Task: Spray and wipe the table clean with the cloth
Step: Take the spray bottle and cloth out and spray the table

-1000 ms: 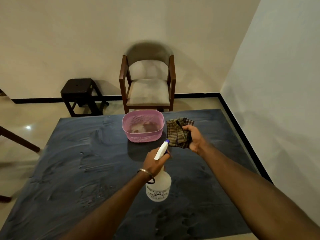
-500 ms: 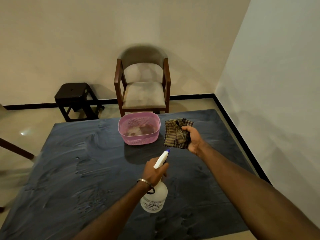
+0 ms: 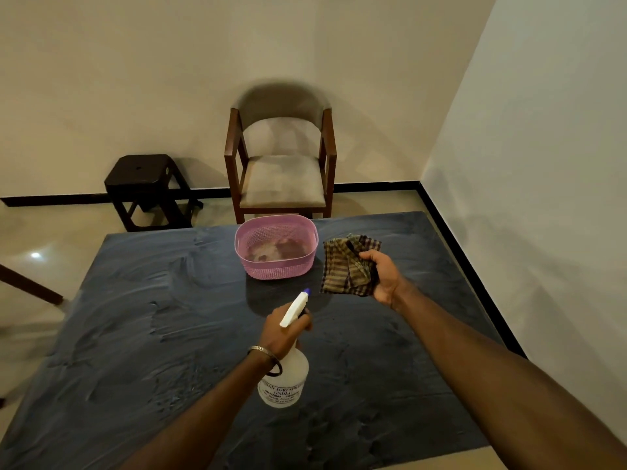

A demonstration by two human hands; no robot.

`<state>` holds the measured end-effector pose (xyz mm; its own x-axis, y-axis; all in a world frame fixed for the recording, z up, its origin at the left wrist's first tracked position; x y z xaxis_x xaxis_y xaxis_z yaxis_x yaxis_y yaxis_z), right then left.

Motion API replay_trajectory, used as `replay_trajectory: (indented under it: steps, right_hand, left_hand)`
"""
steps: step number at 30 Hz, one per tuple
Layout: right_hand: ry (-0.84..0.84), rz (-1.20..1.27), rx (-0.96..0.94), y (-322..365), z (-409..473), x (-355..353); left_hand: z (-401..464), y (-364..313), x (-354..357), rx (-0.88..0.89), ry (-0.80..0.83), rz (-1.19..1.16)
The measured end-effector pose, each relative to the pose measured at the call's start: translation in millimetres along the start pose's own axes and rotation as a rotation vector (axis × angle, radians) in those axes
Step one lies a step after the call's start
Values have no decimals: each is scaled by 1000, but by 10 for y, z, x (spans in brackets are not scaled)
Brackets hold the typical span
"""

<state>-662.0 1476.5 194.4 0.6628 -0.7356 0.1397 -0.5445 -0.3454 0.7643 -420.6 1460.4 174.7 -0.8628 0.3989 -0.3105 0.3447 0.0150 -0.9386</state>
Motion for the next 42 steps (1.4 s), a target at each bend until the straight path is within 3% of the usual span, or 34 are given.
replay_trajectory:
  steps: [5,10,15,21,42]
  right_hand:
    - [38,-36,29,-68,-72,53]
    - [49,-71,17,-131,-125,66]
    - [40,-64,12,-161,-102,82]
    - [25,-10,12,-180,-58,104]
    - [37,19,39,-191,-89,99]
  left_hand:
    - [37,-109,45,-48,-28,-37]
    - [1,-162,78,46,26,-52]
    - [-81,-211,164,3,19,-31]
    - [-196,-94,191,74,104,63]
    - [-140,100,-57,-20,-70,22]
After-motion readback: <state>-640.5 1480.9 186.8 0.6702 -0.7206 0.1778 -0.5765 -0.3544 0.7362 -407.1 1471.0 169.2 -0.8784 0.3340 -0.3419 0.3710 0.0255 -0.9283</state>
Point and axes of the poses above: each hand's wrist, its own z-axis towards the middle knuckle, its own x-axis out of the palm, y = z × x, the point moved 1 cm from there along z, towards the middle knuckle, and after that the axes turned 14 degrees about -y, right-handed, at the moved point
